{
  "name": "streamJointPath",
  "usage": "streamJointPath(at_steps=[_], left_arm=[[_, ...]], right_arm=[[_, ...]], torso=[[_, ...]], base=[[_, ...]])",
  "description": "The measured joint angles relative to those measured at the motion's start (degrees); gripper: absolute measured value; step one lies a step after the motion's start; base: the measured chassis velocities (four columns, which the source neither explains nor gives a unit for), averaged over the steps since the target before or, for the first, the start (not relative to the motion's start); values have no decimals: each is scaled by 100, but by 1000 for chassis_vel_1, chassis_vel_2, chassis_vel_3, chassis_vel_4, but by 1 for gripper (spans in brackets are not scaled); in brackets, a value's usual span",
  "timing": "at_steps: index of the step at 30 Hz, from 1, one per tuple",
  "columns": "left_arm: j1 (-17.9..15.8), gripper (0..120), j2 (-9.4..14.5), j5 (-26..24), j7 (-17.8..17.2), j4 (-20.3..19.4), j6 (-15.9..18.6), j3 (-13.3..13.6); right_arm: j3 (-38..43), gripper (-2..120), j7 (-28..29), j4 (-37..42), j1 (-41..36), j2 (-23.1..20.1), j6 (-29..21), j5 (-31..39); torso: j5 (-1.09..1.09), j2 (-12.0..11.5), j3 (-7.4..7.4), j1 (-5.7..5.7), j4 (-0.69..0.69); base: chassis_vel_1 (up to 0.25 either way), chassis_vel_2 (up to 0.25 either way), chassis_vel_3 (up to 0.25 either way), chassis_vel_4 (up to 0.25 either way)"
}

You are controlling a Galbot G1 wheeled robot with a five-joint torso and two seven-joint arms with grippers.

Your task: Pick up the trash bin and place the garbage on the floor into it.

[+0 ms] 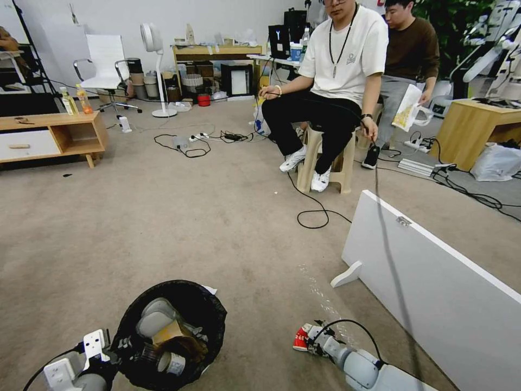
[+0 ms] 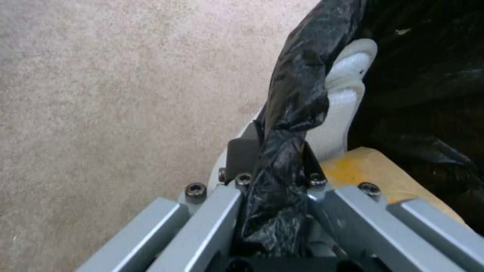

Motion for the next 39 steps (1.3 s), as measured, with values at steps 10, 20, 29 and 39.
streamJointPath(at_steps=[10,20,29,39], left_arm=[[-8,2,12,-3,-1,27,0,5],[-6,2,15,-4,-1,38,0,11],[-46,2,3,4,-7,47,21,63],[-55,2,39,-9,-16,-35,65,87]], right_arm=[[41,19,-90,-324,-70,108,126,25],[108,0,-81,-485,-207,79,158,133],[400,0,230,646,-547,-456,-217,863],[1248,0,595,2593,-863,-1044,-401,1568]], torso=[[5,0,-1,0,6],[4,1,-2,0,5],[-1,-6,5,1,-9],[0,-4,1,0,1]], base=[[0,0,0,0],[0,0,0,0],[0,0,0,0],[0,0,0,0]])
